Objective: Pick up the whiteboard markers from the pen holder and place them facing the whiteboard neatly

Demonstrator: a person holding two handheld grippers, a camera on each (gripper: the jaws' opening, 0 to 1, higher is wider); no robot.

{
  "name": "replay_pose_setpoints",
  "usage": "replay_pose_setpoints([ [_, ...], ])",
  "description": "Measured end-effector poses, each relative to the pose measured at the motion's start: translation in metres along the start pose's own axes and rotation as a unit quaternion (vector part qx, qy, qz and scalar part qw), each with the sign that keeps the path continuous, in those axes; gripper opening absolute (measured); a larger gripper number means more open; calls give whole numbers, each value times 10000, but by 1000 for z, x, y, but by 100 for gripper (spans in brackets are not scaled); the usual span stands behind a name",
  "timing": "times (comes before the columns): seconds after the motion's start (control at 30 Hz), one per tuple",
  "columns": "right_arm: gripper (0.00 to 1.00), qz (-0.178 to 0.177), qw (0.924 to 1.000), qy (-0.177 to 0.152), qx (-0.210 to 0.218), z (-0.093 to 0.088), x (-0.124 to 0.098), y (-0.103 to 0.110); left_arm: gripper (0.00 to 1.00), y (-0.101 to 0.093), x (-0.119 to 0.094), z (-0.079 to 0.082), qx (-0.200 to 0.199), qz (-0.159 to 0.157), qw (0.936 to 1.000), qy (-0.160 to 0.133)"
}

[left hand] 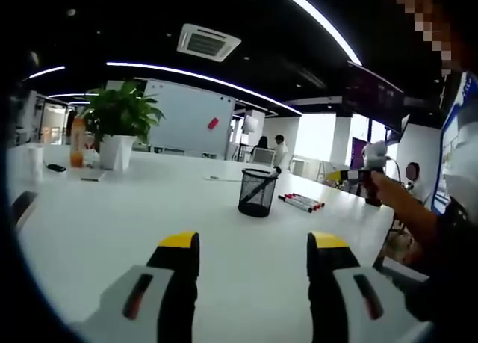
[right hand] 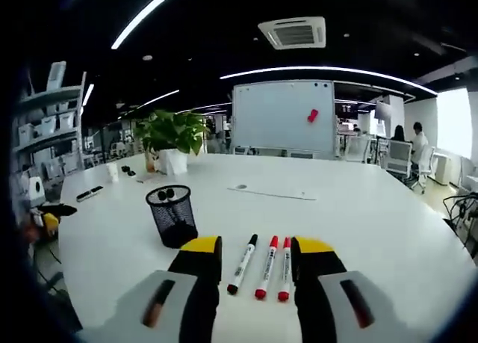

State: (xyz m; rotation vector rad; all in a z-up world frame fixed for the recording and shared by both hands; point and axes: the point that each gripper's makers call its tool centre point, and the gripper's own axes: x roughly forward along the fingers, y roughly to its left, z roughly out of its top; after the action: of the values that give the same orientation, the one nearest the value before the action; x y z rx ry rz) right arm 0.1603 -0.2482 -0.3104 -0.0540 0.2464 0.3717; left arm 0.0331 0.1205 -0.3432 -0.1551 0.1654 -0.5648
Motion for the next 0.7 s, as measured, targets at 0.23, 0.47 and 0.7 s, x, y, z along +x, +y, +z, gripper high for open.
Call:
replay_pose_setpoints([
  [0.23,40,215,9995,-180,-137,10,-5,15,59,1,0,0,-3,-4,10000,4],
  [0.47,40,472,9981,-269,-287,22,-7,40,59,1,-1,3,0,-19,10000,-23],
  [0.7,39,606,9965,-355,-445,36,-3,56,59,0,-1,3,32,-49,10000,-15],
])
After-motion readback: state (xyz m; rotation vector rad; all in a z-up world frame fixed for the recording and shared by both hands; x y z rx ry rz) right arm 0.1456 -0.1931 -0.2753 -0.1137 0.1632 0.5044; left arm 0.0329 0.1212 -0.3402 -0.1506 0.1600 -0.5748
